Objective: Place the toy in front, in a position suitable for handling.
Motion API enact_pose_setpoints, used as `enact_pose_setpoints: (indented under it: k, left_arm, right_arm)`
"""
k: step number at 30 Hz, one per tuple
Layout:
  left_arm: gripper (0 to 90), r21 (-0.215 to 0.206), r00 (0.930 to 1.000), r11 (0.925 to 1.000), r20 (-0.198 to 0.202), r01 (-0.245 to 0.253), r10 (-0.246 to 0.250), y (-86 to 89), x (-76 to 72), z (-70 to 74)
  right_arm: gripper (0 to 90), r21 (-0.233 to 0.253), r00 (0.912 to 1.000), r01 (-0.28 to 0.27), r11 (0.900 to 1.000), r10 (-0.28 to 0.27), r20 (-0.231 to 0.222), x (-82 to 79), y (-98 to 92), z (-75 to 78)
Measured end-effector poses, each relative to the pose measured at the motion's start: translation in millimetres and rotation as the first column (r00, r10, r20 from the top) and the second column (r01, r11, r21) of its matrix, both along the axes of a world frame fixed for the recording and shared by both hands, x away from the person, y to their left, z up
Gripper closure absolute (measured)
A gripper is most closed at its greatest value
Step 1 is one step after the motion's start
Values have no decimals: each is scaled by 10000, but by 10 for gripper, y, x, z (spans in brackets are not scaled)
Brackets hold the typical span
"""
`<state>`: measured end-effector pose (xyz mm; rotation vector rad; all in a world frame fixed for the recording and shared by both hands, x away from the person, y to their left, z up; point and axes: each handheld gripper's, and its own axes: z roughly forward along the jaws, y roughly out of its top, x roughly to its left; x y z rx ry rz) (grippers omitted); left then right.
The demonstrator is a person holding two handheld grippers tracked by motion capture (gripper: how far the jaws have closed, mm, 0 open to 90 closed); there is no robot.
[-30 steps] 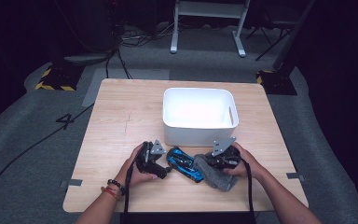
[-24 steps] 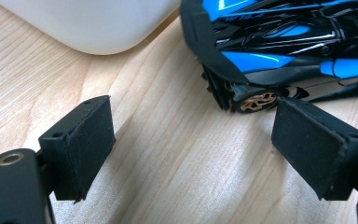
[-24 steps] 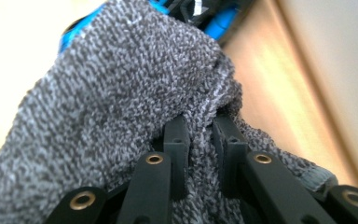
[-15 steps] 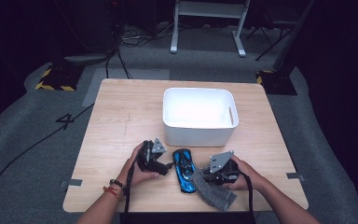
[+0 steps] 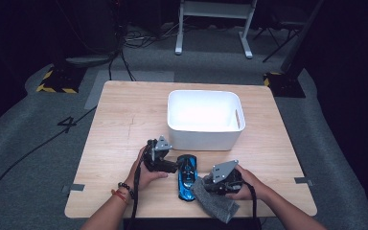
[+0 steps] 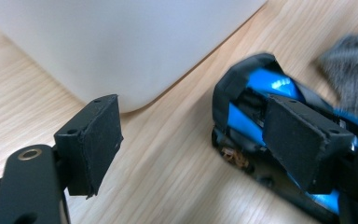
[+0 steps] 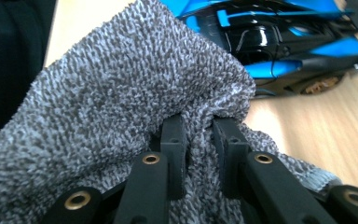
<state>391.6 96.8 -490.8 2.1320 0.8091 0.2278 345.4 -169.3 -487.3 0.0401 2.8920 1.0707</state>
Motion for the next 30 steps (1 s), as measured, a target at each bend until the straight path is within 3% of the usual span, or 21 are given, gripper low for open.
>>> enact_pose_setpoints:
  k: [4, 7, 9, 11, 12, 14, 17, 19, 21, 22, 24, 27, 30]
  left_arm:
    - [303, -143, 10000, 9999, -94, -9, 7, -15, 33, -4]
    - [409, -445, 9995, 9986, -154, 283, -290, -14, 70, -14]
    - [522, -363, 9990, 9984, 20, 437, -437, -59, 93, -5]
    - [594, -385, 9976, 9970, 184, 675, -669, -109, 90, 0]
    - [606, -455, 9964, 9954, 184, 840, -833, -116, 86, -2]
    - [647, -520, 9952, 9939, 103, 973, -969, -104, 92, -5]
    - [629, -566, 9971, 9958, 260, 725, -711, -100, 92, -22]
    - [615, -628, 9970, 9957, 405, 687, -662, -97, 82, -38]
    - [614, -637, 9965, 9956, 519, 682, -649, -96, 73, -45]
    - [612, -589, 9962, 9961, 614, 662, -626, -99, 67, -46]
    - [608, -450, 9948, 9967, 796, 676, -639, -105, 56, -43]
    - [602, -418, 9942, 9966, 833, 716, -679, -109, 55, -42]
    - [593, -472, 9941, 9961, 823, 750, -709, -101, 70, -47]
  right_arm:
    - [766, -23, 9999, -122, 9999, 122, 54, -12, 36, 2]
    - [765, -85, 9999, -54, 9999, 55, 117, -3, 31, 16]
    - [766, -191, 9985, 255, 9995, -246, 487, 17, 12, 37]
    - [766, -41, 9930, 959, 9954, -953, 703, 90, -24, 50]
    - [765, 94, 9875, 1385, 9903, -1388, 745, 142, -42, 52]
    - [763, 375, 9676, 2305, 9723, -2331, 967, 256, -58, 45]
    - [753, 507, 9410, 3163, 9473, -3201, 1096, 426, -32, 18]
    - [752, 495, 9302, 3558, 9333, -3587, 778, 507, -15, -19]
    - [753, 432, 9331, 3495, 9359, -3519, 737, 516, 0, -25]
    - [753, 314, 9398, 3318, 9428, -3333, 758, 499, 13, -18]
    - [756, 250, 9623, 2642, 9641, -2653, 606, 439, 39, -4]
    - [757, -18, 9760, 2025, 9793, -2016, 827, 332, 91, 9]
    - [757, -146, 9908, 1251, 9920, -1242, 531, 241, 95, 28]
